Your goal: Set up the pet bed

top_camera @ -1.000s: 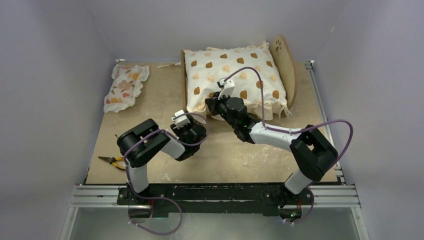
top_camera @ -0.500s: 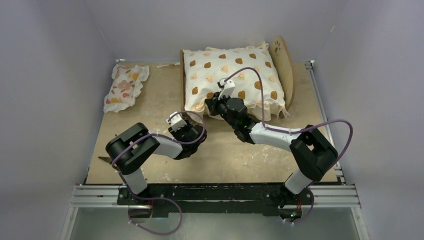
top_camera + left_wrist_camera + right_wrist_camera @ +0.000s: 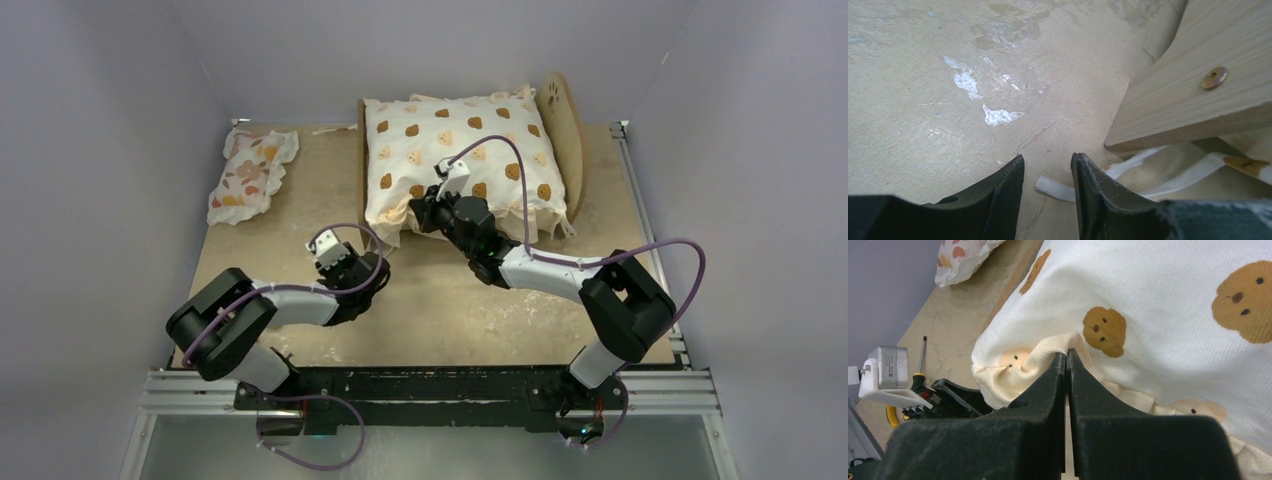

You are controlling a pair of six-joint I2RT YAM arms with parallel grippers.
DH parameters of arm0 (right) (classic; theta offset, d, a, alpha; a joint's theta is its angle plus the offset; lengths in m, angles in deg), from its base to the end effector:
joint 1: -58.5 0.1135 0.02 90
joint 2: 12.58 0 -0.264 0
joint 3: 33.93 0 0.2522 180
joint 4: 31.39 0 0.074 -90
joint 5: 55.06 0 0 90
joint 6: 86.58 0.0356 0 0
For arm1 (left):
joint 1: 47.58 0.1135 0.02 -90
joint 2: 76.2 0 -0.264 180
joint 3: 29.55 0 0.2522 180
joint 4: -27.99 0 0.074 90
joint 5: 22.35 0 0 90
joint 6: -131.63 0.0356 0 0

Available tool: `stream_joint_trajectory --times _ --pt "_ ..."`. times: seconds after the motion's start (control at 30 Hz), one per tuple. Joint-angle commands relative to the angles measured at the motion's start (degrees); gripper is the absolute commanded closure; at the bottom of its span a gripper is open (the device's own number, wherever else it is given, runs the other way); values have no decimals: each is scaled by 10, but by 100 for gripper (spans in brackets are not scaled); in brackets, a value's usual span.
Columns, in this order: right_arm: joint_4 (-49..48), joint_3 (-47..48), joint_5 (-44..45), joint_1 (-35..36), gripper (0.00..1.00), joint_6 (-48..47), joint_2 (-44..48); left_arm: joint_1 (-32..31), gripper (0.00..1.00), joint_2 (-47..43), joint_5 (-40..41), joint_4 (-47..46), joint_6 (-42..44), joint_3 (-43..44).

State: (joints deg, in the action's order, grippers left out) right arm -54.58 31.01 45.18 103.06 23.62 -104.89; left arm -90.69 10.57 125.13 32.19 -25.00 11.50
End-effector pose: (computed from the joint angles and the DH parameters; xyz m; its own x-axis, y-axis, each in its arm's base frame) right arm 0.2633 0.2504 0.2534 -0.2435 0.2371 -0.9405 -0.5115 0.7925 0.3322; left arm 0.1966 -0.1429 0.1253 -0.1950 -0.4934 -0.8476 -0.5242 0.7829 -0.3351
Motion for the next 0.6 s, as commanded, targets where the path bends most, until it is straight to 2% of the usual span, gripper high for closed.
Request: stream_joint_trajectory --times 0.0,0.07,0.23,0.4,0.57 --pt "-22 2 -14 -3 100 4 6 1 61 -54 -50 -19 40 -21" --pt "-22 3 -15 -3 100 3 6 1 56 -80 -88 -64 96 -34" --pt "-21 3 -16 -3 100 3 9 2 45 -106 -154 -102 166 -29" --pt "-21 3 -19 -3 100 4 10 9 43 -89 -189 -137 204 -20" --pt "-21 3 -23 -3 100 5 9 40 43 -39 -210 -157 204 -5"
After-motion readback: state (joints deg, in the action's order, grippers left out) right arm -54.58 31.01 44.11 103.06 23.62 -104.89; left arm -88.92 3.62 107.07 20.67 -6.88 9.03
